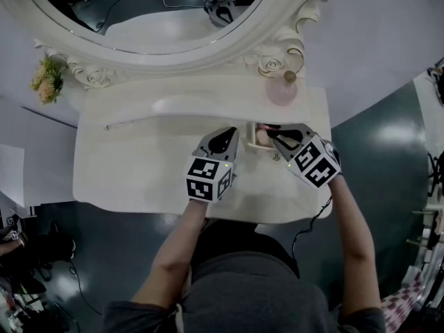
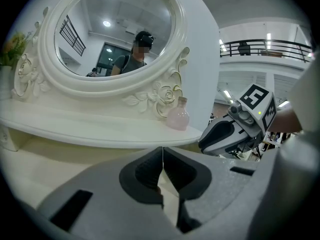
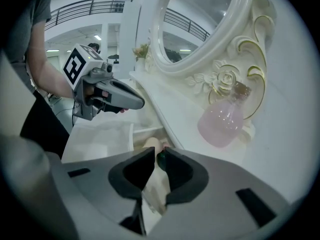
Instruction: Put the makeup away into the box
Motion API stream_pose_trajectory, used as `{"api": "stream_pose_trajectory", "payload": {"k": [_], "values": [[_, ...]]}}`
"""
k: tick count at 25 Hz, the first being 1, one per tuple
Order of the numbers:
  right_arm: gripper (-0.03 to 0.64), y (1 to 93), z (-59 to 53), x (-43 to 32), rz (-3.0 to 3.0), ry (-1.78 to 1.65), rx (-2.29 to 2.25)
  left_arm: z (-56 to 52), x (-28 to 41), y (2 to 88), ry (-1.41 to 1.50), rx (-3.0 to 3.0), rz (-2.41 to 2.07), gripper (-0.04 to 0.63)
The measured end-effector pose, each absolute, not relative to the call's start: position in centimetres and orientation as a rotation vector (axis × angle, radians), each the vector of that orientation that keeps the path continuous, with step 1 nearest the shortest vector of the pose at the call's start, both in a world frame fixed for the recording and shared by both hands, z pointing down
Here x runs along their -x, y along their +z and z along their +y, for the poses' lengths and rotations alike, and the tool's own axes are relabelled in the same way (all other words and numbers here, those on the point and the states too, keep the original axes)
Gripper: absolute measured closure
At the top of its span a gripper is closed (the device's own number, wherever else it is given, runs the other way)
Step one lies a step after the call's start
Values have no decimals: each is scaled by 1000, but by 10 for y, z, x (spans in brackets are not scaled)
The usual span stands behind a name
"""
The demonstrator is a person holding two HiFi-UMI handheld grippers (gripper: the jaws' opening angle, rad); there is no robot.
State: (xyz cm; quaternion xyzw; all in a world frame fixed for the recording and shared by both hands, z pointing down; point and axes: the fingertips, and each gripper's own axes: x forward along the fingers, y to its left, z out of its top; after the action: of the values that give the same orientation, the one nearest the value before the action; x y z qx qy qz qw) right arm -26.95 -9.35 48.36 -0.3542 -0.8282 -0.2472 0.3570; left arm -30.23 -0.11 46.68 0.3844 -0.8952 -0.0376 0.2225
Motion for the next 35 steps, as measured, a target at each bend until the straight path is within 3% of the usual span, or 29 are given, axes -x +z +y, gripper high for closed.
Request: {"api": "stream_pose_trajectory", "payload": {"k": [35], "values": [[611,411,-163,198,-2752,182,356,-18,266,430,-16,-1132,-2547,588]]}}
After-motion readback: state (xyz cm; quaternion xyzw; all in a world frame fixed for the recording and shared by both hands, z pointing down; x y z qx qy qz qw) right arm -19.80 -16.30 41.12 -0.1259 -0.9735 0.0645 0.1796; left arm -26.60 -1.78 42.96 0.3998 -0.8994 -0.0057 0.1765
